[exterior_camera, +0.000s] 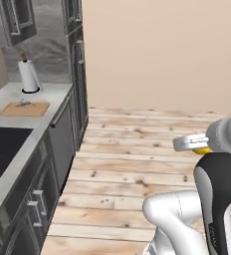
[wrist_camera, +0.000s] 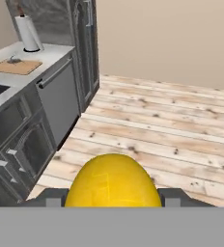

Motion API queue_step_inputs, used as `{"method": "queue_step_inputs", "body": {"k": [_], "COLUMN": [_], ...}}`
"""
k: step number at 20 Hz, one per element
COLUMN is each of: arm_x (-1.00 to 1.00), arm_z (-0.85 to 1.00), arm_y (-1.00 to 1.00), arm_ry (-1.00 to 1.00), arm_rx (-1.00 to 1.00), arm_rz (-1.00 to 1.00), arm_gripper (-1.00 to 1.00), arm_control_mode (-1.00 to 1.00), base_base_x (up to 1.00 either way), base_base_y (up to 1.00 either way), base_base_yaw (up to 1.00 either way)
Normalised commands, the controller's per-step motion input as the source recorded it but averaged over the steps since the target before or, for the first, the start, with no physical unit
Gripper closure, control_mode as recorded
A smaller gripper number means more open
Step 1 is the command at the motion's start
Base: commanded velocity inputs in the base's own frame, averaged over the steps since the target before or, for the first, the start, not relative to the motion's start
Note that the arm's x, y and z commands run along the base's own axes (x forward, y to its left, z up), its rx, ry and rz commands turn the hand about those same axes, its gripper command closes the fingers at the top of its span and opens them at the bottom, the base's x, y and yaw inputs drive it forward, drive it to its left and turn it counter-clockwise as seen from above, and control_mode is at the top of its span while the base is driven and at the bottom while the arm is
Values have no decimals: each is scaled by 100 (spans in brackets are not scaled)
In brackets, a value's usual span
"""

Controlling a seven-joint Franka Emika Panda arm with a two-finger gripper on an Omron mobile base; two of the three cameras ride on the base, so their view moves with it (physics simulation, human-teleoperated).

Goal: Retrieve a lemon from the fridge and place it on the cutting board with the fish.

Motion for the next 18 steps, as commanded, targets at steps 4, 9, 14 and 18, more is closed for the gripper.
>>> {"method": "queue_step_inputs", "body": {"k": [4, 9, 14, 18], "arm_x": [0, 0, 0, 0], "arm_z": [0, 0, 0, 0], "arm_y": [0, 0, 0, 0], "arm_ry": [0, 0, 0, 0], "arm_rx": [0, 0, 0, 0], "arm_rz": [0, 0, 0, 0], "arm_gripper": [100, 100, 100, 100], "arm_control_mode": [100, 100, 100, 100], "base_base_x": [63, 60, 44, 33], "base_base_y": [0, 0, -5, -16], "base_base_yaw": [38, 38, 48, 55]}}
